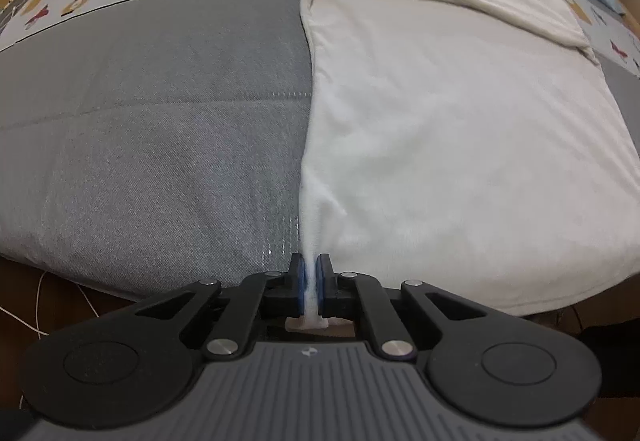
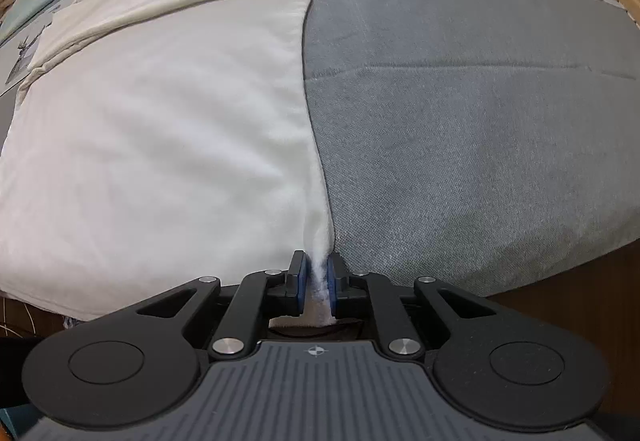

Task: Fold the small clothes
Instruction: 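Grasp the shirt hem with the left tool while the right tool grasps the hem, then lift the hem with both tools and fold it toward the collar, then release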

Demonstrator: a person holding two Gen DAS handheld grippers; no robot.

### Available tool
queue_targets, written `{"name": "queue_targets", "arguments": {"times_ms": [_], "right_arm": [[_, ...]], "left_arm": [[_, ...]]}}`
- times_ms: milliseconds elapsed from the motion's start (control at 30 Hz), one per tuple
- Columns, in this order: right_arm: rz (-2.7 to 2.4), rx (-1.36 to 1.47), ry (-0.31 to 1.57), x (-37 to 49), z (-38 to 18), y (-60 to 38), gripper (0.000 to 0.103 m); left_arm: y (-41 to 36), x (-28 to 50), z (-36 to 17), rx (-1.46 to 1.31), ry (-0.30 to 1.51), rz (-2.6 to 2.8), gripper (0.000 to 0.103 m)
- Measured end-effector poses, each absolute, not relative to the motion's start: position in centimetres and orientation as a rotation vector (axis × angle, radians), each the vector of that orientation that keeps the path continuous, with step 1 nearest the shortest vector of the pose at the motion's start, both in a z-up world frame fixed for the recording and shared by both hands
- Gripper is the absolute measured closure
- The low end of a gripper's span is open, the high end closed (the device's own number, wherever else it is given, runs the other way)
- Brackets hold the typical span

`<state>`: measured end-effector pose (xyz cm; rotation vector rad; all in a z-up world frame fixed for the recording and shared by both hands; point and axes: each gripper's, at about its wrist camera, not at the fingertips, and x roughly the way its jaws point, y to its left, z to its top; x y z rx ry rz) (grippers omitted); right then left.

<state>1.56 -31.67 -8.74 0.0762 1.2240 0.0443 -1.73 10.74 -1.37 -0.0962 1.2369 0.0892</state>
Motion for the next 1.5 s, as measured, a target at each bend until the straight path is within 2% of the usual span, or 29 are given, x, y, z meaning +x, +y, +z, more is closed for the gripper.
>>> {"name": "queue_targets", "arguments": {"times_ms": [200, 300, 400, 467, 767, 1233, 1500], "right_arm": [[0.047, 0.117, 1.208, 1.8, -8.4, -32.2, 0.097], [0.048, 0.103, 1.237, 1.9, -9.0, -31.9, 0.093], [0.055, 0.077, 1.233, 1.9, -9.0, -31.6, 0.093], [0.054, 0.081, 1.222, 1.9, -8.8, -31.8, 0.096], [0.081, 0.156, 1.049, 1.5, -5.0, -32.2, 0.098], [0.201, 0.319, 0.751, -3.3, 5.8, -35.5, 0.099], [0.236, 0.362, 0.678, -10.1, 9.3, -38.7, 0.1]], "left_arm": [[10.7, -1.8, -1.3, -0.101, 1.244, 0.077, 0.097], [10.3, -1.7, -1.6, -0.077, 1.256, 0.084, 0.096], [10.1, -1.7, -1.7, -0.061, 1.253, 0.083, 0.096], [10.1, -1.7, -1.6, -0.062, 1.246, 0.082, 0.097], [9.1, -2.0, 0.5, -0.031, 1.163, 0.053, 0.098], [10.0, -5.5, 12.1, -0.105, 0.885, -0.084, 0.099], [12.1, -12.2, 16.0, -0.18, 0.879, -0.16, 0.099]]}}
